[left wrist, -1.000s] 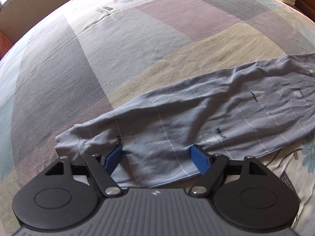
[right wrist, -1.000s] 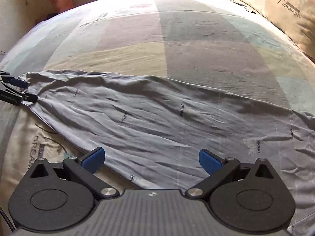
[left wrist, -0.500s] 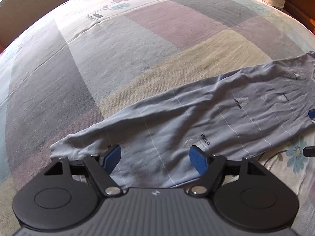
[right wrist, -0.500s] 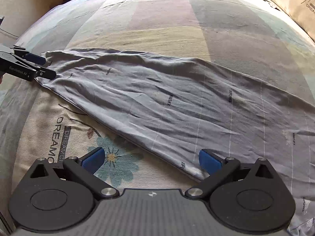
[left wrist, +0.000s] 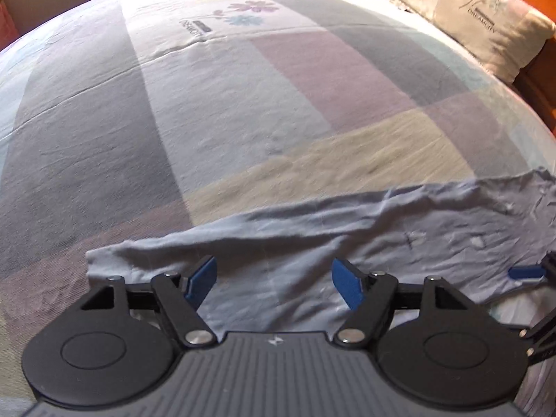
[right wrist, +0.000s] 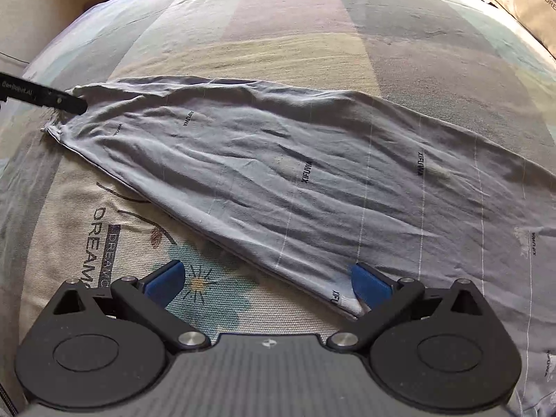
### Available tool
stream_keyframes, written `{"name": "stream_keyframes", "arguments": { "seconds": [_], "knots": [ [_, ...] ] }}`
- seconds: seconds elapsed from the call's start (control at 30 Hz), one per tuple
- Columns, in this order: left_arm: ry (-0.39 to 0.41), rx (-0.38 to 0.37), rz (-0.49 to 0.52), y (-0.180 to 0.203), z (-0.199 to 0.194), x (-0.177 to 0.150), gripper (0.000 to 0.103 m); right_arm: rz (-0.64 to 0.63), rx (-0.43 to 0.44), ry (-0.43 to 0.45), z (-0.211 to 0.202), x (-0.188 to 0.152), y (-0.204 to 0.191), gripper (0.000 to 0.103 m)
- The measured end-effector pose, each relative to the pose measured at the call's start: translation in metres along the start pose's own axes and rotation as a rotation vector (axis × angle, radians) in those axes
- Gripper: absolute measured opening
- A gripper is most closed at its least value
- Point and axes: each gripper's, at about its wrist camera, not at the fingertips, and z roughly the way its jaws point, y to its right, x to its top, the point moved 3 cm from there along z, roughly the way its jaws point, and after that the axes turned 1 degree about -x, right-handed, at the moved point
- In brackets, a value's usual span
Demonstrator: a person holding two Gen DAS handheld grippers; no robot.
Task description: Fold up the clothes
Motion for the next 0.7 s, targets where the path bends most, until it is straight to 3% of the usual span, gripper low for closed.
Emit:
{"name": "stream_keyframes", "arguments": {
  "seconds": [0.1, 0.17, 0.37, 0.5, 0.63, 0.7],
  "knots": [
    [0.02, -0.106, -0.112, 0.004, 0.02, 0.014, 0.073, -0.032, -0.015, -0.003, 0.001, -0.002, -0.004, 0.103],
    [-0.004, -0.122, -0.135, 0.004, 0.034, 0.014, 0.073, -0.049, -0.019, -0.003, 0.002, -0.003, -0.005, 0.103],
    [-0.028, -0.04, -0.131, -0.03, 0.036, 0.007, 0.073, -0.051, -0.019, 0.006, 0.002, -0.004, -0.005, 0.103],
    [-0.058, 0.099, -0.075, -0.06, 0.033, 0.001, 0.073, -0.045, -0.027, 0.01, 0.003, -0.004, -0.006, 0.103],
    [-0.051, 0.134, -0.086, -0.065, 0.027, 0.006, 0.07, -0.051, -0.03, 0.009, 0.004, -0.004, -0.006, 0.103],
    [-0.007, 0.111, -0.086, -0.053, 0.018, 0.008, 0.07, -0.056, -0.031, 0.009, 0.004, -0.004, -0.006, 0.103]
  ]
}}
